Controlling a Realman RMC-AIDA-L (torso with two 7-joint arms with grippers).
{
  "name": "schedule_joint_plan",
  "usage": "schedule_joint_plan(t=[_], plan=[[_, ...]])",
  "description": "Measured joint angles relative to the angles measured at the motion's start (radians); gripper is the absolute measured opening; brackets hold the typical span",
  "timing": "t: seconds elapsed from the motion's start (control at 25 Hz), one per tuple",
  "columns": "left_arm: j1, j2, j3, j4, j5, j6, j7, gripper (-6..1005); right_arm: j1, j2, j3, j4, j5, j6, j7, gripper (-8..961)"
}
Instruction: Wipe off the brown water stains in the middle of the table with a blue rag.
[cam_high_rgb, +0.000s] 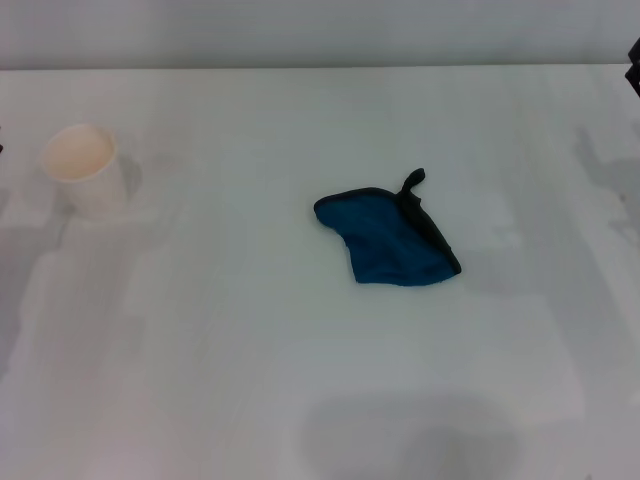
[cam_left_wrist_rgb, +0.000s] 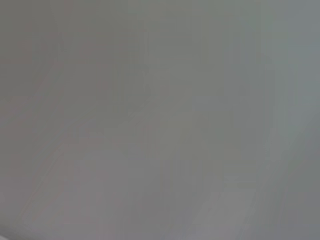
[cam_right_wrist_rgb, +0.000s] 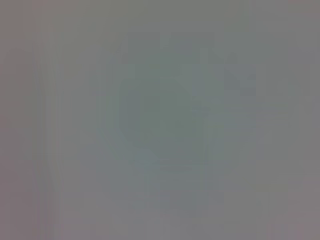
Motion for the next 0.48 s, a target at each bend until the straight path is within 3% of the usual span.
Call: schedule_joint_plan(t=[0.48], plan=[[-0.034,0.001,0.002,-0.002,0.004,-0.01,0.029,880,0.008,0.0,0.0,-0.044,-0.001,0.013,-0.01,841]])
